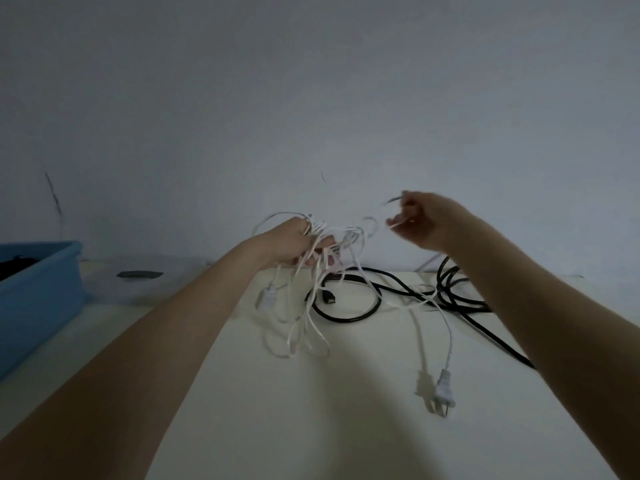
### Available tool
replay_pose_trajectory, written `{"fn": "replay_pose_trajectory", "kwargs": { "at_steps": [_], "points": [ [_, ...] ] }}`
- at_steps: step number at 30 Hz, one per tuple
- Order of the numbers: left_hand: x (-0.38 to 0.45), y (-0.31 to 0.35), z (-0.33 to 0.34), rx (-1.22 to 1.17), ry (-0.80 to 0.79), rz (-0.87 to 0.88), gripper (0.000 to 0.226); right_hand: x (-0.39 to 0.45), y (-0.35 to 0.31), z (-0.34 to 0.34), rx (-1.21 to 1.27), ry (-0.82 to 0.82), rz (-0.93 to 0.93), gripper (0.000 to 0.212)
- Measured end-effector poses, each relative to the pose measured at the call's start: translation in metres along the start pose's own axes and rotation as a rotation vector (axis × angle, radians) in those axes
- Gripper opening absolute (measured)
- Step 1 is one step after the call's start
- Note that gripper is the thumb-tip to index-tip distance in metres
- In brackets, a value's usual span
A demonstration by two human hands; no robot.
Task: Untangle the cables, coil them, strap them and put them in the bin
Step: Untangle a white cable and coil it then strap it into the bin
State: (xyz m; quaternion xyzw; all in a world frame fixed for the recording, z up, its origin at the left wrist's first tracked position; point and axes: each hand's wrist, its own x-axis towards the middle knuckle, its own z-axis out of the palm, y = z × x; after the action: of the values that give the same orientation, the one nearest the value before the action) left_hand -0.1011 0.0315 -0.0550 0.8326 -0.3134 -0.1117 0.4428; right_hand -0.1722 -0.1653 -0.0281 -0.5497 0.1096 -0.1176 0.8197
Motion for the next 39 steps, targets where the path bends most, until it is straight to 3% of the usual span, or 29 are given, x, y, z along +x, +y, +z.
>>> {"fn": "replay_pose_trajectory", "kwargs": {
  "at_steps": [3,7,8,10,12,14,15,17,19,20,23,25,26,28,29,32,34,36,37,39],
  "points": [
    [0.010,-0.010,-0.004,0.222,0.254,0.014,0.032,-0.002,-0.017,-0.001,0.153,0.063,-0.054,0.028],
    [0.020,-0.017,-0.010,0.623,0.512,-0.026,0.024,-0.004,-0.014,0.011,-0.438,0.198,-0.194,0.027],
    [0.020,-0.018,-0.013,0.672,0.548,-0.041,0.023,-0.005,-0.014,0.012,-0.473,0.232,-0.211,0.026],
    [0.019,-0.018,-0.022,0.710,0.591,-0.074,0.019,-0.004,-0.019,0.008,-0.277,0.300,-0.220,0.022],
    [0.020,-0.018,-0.028,0.692,0.612,-0.119,0.011,-0.005,-0.027,0.004,0.072,0.332,-0.219,0.018],
    [0.021,-0.019,-0.027,0.678,0.597,-0.145,0.010,-0.005,-0.028,0.002,0.217,0.333,-0.271,0.019],
    [0.022,-0.020,-0.026,0.677,0.581,-0.148,0.010,-0.004,-0.028,0.002,0.128,0.354,-0.328,0.021],
    [0.024,-0.023,-0.023,0.688,0.545,-0.137,0.014,-0.001,-0.027,0.002,-0.289,0.403,-0.464,0.032],
    [0.023,-0.028,-0.022,0.695,0.510,-0.116,0.019,-0.002,-0.028,0.001,-0.515,0.370,-0.451,0.045],
    [0.022,-0.031,-0.022,0.687,0.499,-0.101,0.020,-0.002,-0.029,-0.002,-0.453,0.311,-0.384,0.050],
    [0.021,-0.035,-0.024,0.621,0.468,-0.026,0.022,0.002,-0.033,-0.023,0.252,0.216,-0.172,0.049],
    [0.020,-0.037,-0.025,0.613,0.468,0.005,0.025,0.004,-0.032,-0.035,0.509,0.274,-0.204,0.039],
    [0.020,-0.039,-0.025,0.620,0.467,0.007,0.027,0.006,-0.031,-0.037,0.520,0.283,-0.231,0.037],
    [0.021,-0.044,-0.026,0.636,0.459,-0.023,0.034,0.008,-0.030,-0.038,0.297,0.315,-0.244,0.036],
    [0.021,-0.048,-0.026,0.649,0.453,-0.040,0.038,0.010,-0.028,-0.039,0.057,0.318,-0.229,0.034],
    [0.017,-0.052,-0.028,0.714,0.417,-0.052,0.042,0.006,-0.009,-0.041,-1.021,0.191,0.057,0.013],
    [0.016,-0.048,-0.024,0.742,0.361,-0.047,0.036,0.007,0.010,-0.042,-1.604,0.082,0.142,0.051],
    [0.017,-0.041,-0.017,0.759,0.271,-0.043,0.031,0.011,0.024,-0.026,-1.720,-0.096,-0.071,0.073],
    [0.018,-0.036,-0.013,0.780,0.240,-0.025,0.032,0.010,0.026,-0.014,-1.655,-0.210,-0.165,0.072],
    [0.019,-0.028,-0.005,0.835,0.224,0.045,0.026,0.012,0.033,0.009,-1.452,-0.404,-0.127,0.060]
  ]
}}
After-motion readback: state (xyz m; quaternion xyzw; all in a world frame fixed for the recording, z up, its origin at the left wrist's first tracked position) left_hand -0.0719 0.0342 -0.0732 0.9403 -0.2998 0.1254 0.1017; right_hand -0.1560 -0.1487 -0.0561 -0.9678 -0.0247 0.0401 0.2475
